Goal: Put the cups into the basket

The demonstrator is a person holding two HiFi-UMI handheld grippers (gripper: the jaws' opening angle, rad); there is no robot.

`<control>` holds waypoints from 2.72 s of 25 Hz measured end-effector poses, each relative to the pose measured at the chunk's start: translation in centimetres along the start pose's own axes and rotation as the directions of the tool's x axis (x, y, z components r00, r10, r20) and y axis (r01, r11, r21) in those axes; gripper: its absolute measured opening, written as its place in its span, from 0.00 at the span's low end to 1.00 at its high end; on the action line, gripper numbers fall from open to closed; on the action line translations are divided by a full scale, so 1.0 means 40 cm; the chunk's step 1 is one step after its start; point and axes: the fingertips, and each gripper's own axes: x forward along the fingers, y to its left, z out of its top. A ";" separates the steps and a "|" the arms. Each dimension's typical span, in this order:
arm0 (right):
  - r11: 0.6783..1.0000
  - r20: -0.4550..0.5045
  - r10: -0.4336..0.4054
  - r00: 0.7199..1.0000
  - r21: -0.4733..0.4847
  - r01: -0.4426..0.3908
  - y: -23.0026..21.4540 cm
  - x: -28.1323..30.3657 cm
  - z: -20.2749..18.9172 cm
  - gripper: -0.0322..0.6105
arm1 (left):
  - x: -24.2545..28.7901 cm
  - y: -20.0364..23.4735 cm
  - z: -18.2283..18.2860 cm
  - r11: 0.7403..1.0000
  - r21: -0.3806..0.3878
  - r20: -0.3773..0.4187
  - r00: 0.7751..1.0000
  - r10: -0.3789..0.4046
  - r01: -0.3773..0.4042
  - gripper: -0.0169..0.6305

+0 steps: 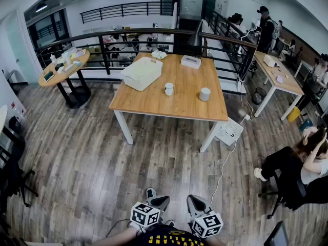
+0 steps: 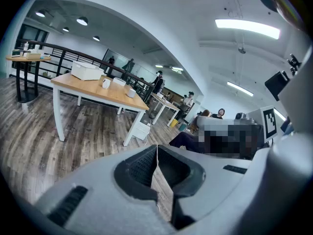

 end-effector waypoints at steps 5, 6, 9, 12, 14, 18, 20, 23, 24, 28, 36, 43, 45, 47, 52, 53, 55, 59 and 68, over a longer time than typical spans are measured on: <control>1.000 -0.002 -0.005 1.000 -0.001 0.005 -0.024 0.054 0.017 0.07 | 0.027 0.038 0.048 1.000 0.023 0.007 1.000 -0.001 0.001 0.05; 1.000 -0.002 -0.006 1.000 0.001 0.006 -0.029 0.071 0.021 0.07 | 0.033 0.050 0.061 1.000 0.027 0.007 1.000 -0.003 0.003 0.05; 1.000 -0.006 -0.011 1.000 0.007 0.011 -0.049 0.131 0.043 0.07 | 0.055 0.093 0.112 0.999 0.040 0.007 1.000 -0.005 0.005 0.05; 1.000 0.016 -0.010 1.000 0.023 0.010 -0.073 0.199 0.085 0.07 | 0.077 0.139 0.191 0.998 0.056 0.033 0.999 -0.019 0.017 0.05; 0.999 0.051 -0.005 0.999 0.040 0.003 -0.088 0.255 0.126 0.07 | 0.091 0.166 0.267 0.995 0.095 0.078 0.996 -0.042 0.035 0.05; 0.999 0.061 -0.023 0.998 0.028 0.021 -0.112 0.371 0.201 0.07 | 0.118 0.205 0.426 0.977 0.201 0.146 0.984 -0.107 0.076 0.05; 0.999 0.056 -0.032 0.998 0.028 0.031 -0.117 0.424 0.225 0.07 | 0.131 0.229 0.477 0.969 0.226 0.149 0.979 -0.136 0.100 0.05; 0.998 0.044 -0.048 0.998 0.030 0.047 -0.126 0.501 0.254 0.07 | 0.149 0.285 0.525 0.966 0.226 0.136 0.978 -0.158 0.124 0.05; 0.998 0.038 -0.055 0.998 0.034 0.053 -0.130 0.527 0.263 0.07 | 0.153 0.307 0.538 0.967 0.221 0.131 0.978 -0.161 0.129 0.05; 0.997 0.025 -0.067 0.997 0.039 0.066 -0.123 0.627 0.301 0.07 | 0.155 0.399 0.598 0.968 0.212 0.125 0.979 -0.160 0.132 0.05; 0.996 -0.018 -0.081 0.997 0.027 0.082 -0.131 0.711 0.322 0.07 | 0.166 0.493 0.639 0.981 0.139 0.133 0.979 -0.152 0.133 0.05; 1.000 -0.044 -0.017 0.999 0.018 0.018 -0.152 0.805 0.344 0.07 | 0.195 0.550 0.670 0.990 0.105 0.135 0.984 -0.112 0.098 0.05; 1.000 -0.038 0.012 0.999 0.007 -0.012 -0.165 0.846 0.366 0.07 | 0.208 0.582 0.696 0.993 0.100 0.143 0.986 -0.082 0.068 0.05; 0.999 -0.034 0.037 0.999 0.004 -0.037 -0.188 0.885 0.388 0.07 | 0.227 0.607 0.727 0.994 0.097 0.152 0.987 -0.057 0.042 0.05; 0.996 -0.038 0.087 0.995 0.008 -0.087 -0.279 0.973 0.439 0.07 | 0.318 0.645 0.806 0.995 0.095 0.159 0.987 -0.021 0.006 0.05; 0.995 -0.036 0.095 0.995 0.003 -0.095 -0.300 0.989 0.454 0.07 | 0.340 0.648 0.825 0.995 0.101 0.161 0.987 -0.017 0.001 0.05; 0.994 -0.034 0.108 0.994 -0.007 -0.108 -0.342 1.018 0.484 0.07 | 0.385 0.654 0.867 0.994 0.112 0.166 0.986 -0.010 -0.008 0.05; 0.991 -0.041 0.131 0.991 -0.015 -0.131 -0.414 1.069 0.531 0.07 | 0.464 0.660 0.942 0.992 0.121 0.170 0.985 0.001 -0.022 0.05; 0.987 -0.062 0.160 0.985 -0.020 -0.162 -0.557 1.158 0.602 0.07 | 0.578 0.684 1.059 0.989 0.123 0.190 0.980 0.055 -0.079 0.05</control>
